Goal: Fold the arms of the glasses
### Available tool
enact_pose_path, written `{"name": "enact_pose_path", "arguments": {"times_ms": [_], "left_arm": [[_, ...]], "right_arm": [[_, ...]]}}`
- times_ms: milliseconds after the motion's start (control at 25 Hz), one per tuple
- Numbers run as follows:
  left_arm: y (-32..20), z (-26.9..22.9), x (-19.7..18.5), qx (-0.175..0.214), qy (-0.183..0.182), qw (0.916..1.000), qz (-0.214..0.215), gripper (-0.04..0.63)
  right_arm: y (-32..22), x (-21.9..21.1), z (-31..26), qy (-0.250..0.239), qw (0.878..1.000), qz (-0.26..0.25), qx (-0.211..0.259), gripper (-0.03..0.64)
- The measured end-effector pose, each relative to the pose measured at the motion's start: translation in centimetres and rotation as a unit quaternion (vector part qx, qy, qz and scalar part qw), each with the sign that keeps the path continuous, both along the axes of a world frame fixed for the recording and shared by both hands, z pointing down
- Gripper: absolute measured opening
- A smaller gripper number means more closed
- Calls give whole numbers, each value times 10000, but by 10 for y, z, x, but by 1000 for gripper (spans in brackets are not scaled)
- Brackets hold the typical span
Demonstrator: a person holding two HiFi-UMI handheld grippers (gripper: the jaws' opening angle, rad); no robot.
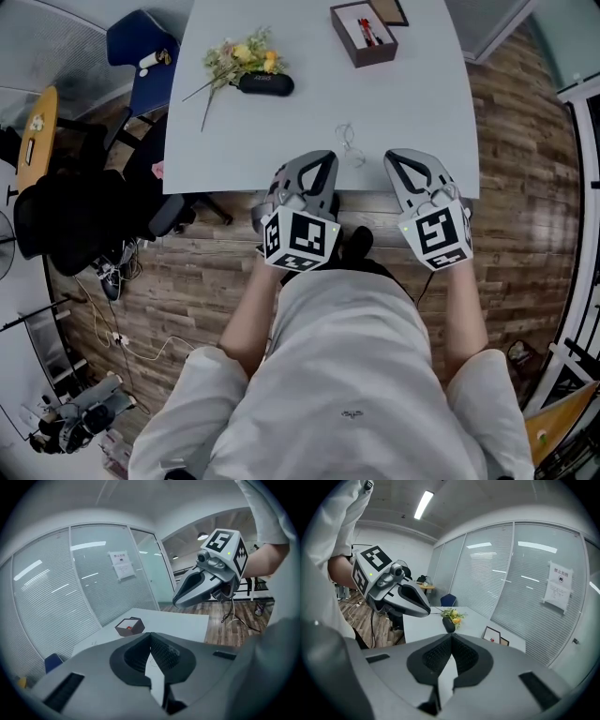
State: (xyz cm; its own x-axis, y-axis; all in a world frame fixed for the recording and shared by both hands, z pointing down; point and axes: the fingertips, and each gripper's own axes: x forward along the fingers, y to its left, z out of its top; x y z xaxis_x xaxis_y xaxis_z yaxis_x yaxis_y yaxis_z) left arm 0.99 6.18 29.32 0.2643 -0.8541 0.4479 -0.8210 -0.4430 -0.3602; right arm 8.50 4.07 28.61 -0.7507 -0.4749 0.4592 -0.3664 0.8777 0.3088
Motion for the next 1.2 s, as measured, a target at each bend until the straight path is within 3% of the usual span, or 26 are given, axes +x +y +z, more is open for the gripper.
{"name": "enact_pose_path", "arguments": {"times_ms": [280, 1200], "left_arm": [[9, -1, 2, 60, 181, 9997, -152, 20], [25, -5, -5, 90, 207, 9993, -303, 20]], "right_arm": [[10, 5, -8, -58, 9999, 11, 151, 5], [16, 15, -16, -293, 9993, 161, 174, 5]]}}
